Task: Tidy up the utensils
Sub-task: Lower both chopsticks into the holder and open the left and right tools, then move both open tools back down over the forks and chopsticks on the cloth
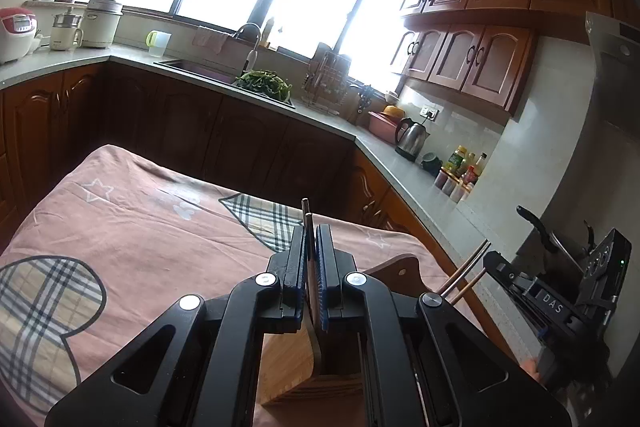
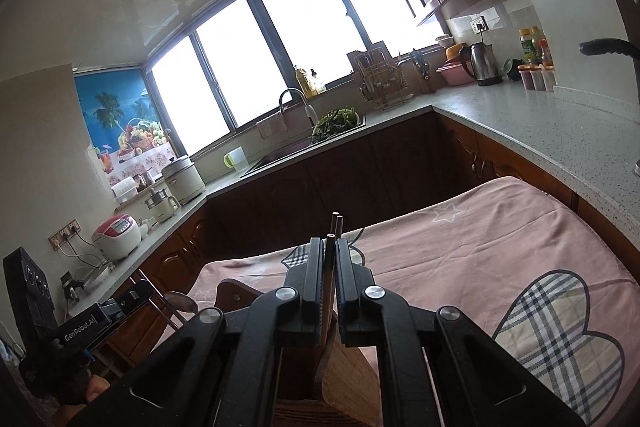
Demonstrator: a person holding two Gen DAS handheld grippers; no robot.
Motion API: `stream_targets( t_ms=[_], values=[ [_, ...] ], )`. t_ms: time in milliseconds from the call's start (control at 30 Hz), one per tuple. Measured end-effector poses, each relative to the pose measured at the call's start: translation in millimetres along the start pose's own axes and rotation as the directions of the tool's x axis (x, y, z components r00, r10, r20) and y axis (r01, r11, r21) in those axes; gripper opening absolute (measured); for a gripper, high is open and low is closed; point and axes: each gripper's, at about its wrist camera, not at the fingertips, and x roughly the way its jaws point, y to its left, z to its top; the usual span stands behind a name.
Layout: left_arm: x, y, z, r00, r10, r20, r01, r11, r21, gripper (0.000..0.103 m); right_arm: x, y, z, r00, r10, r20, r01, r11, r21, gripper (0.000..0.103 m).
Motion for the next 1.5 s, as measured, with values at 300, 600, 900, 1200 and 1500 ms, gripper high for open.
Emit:
stream_targets(
  t_ms=[300,600,900,1200,1500],
  values=[
    [-0.3,4.2,0.6,1.0,0.002,-0.022,-0.003,1.0,-0.027,0.024,0.6,0.9,1.4,1.0,-0.001,-0.015,0.001,1.0,0.004,0.012],
    [-10.4,7.9,-2.2,1.0,0.016,-0.018,-0.016,0.999,-0.029,0.052,-13.5,-3.1,3.2,1.0,0.016,0.003,-0.016,0.999,0.044,0.063],
    [-28.9,13.1,-5.4,0.998,0.051,-0.026,-0.053,0.997,-0.058,0.097,-31.2,-2.4,1.8,0.999,0.039,0.012,-0.04,0.998,0.056,0.092],
    [-68.1,15.5,-19.6,0.996,0.059,-0.059,-0.063,0.996,-0.065,0.101,-70.9,4.8,-13.0,0.998,0.054,-0.014,-0.054,0.998,0.043,0.098],
    [-109.2,10.1,-51.0,0.989,0.056,-0.137,-0.061,0.998,-0.034,0.101,-116.1,2.2,-39.5,0.998,0.041,-0.053,-0.038,0.997,0.065,0.098]
  ],
)
